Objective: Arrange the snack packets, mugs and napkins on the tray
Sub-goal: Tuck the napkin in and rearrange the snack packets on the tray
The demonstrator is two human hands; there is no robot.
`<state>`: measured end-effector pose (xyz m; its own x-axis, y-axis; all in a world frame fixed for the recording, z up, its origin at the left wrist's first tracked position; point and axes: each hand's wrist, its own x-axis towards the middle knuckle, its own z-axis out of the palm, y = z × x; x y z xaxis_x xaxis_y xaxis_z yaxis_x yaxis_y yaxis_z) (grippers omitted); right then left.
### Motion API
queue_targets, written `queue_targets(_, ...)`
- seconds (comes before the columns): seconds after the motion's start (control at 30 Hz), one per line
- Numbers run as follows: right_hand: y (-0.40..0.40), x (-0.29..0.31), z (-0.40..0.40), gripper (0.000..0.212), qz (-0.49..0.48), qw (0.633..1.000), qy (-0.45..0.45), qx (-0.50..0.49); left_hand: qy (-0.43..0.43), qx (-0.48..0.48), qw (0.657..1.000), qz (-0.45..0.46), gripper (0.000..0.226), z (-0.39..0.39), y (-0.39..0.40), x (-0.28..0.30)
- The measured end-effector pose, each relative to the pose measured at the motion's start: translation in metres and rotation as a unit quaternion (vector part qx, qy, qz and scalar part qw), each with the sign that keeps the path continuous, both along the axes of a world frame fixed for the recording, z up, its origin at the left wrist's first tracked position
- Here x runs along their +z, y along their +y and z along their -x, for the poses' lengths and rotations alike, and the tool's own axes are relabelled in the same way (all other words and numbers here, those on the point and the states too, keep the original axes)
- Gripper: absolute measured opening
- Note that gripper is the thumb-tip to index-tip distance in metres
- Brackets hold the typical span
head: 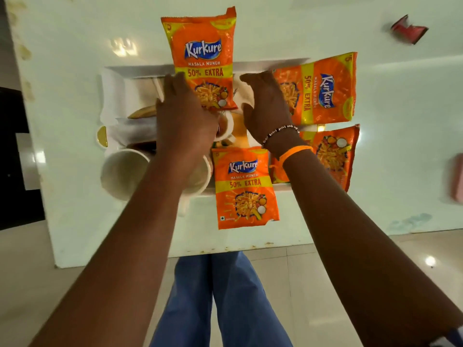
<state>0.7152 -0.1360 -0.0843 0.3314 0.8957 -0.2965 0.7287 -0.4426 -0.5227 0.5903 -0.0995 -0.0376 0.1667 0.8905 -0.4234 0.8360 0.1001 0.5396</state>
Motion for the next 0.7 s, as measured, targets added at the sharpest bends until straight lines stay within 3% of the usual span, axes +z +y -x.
queue_targets(0.13, 0.012, 0.004, 0.021, 0.056, 0.03, 0.989, 0.139, -0.047, 0.149, -0.061, 0.985, 0.056, 0.06, 0.003, 0.027, -0.018)
queue_targets(0.3, 0.009, 0.003, 0.021, 0.05, 0.002, 0.975, 0.159, -0.153, 0.077, -0.11, 0.99, 0.032, 0.039, -0.01, 0.021, -0.022)
queue_targets(0.5, -0.001, 0.0, 0.002, 0.048, -0.004, 0.976, 0.122, -0.181, 0.072, -0.207, 0.976, 0.01, 0.047, -0.019, 0.017, -0.026)
queue_targets(0.7, -0.01, 0.003, 0.0, 0.051, -0.012, 0.978, 0.104, -0.179, 0.05, -0.217, 0.975, 0.012, 0.058, -0.011, 0.013, -0.027)
